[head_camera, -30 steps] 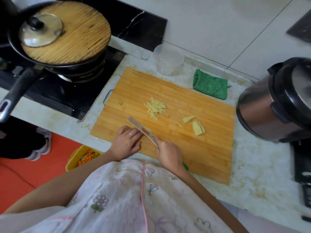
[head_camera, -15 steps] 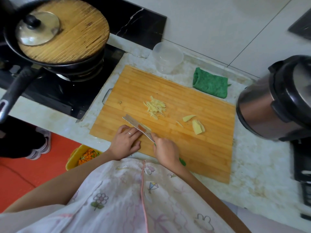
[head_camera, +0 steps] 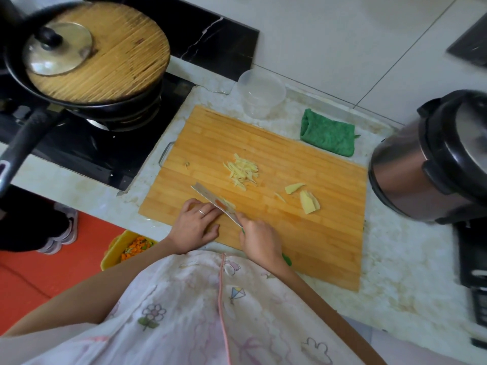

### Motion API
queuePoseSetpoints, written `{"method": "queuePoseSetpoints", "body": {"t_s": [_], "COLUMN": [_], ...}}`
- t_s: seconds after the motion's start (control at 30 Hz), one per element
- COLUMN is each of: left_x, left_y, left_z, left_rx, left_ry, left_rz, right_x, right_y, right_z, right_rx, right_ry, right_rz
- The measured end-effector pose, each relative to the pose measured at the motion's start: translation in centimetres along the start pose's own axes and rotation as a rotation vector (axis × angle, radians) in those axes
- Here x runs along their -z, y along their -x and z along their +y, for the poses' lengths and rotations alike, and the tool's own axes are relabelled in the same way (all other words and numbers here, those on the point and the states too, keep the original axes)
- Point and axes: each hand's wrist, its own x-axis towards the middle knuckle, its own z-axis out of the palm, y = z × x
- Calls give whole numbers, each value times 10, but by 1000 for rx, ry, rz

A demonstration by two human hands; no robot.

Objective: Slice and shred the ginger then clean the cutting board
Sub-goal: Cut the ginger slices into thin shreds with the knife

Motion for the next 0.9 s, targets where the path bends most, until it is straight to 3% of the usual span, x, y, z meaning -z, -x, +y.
{"method": "queuePoseSetpoints", "body": {"t_s": [0.9], "left_x": [2], "left_y": [0], "left_z": [0], "left_rx": [-9], "left_ry": [-1], "left_rz": [23], "right_x": [-2], "right_y": [6], "right_z": [1], "right_rx": [13], "right_ry": [-5], "right_rz": [-11]}}
